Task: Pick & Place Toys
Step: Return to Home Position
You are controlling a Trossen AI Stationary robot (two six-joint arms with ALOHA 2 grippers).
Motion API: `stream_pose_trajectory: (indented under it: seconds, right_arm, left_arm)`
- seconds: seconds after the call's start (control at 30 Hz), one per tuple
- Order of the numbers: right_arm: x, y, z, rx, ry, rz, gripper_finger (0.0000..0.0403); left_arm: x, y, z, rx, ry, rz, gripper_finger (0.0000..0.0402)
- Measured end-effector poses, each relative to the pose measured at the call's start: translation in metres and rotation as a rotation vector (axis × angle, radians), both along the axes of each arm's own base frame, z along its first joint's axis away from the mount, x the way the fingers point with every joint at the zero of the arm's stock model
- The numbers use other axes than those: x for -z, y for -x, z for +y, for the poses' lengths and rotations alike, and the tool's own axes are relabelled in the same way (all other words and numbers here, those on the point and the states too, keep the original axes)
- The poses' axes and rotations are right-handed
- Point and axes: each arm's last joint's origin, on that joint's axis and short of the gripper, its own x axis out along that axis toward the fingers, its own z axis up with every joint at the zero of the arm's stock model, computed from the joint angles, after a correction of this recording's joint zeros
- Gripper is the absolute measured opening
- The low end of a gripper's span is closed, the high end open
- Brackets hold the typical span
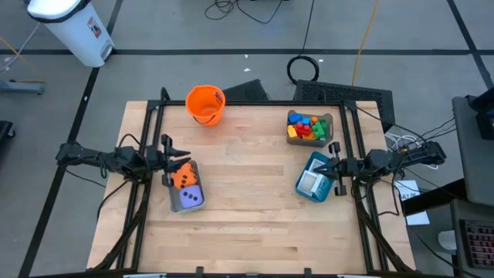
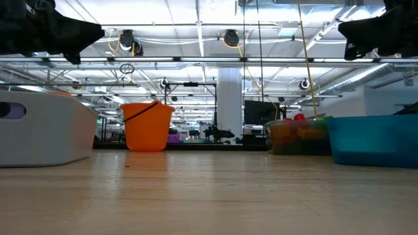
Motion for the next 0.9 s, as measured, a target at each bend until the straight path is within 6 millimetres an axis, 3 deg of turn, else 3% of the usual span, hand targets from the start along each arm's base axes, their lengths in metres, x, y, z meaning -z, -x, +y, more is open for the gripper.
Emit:
stream_pose_trajectory:
  seconds: [0.2,0.6,0.9]
  right_arm:
    - [0.013,-0.002,0.001,-0.001,-0.001,0.022,0.0001]
    - [0.011,-0.002,0.001,0.001,-0.001,-0.009,0.0001]
    - [0.014,-0.003,0.001,0.012,0.073,0.013,0.0001]
  left_arm:
    - [0.0,0.0,-0.002,0.052,-0.025,0.001,0.0072]
    - [0.004,-0.001,-0.002,0.061,-0.047,0.047,0.0007]
    - [0.005,-0.001,-0.003,0.09,-0.054,0.053,0.0023]
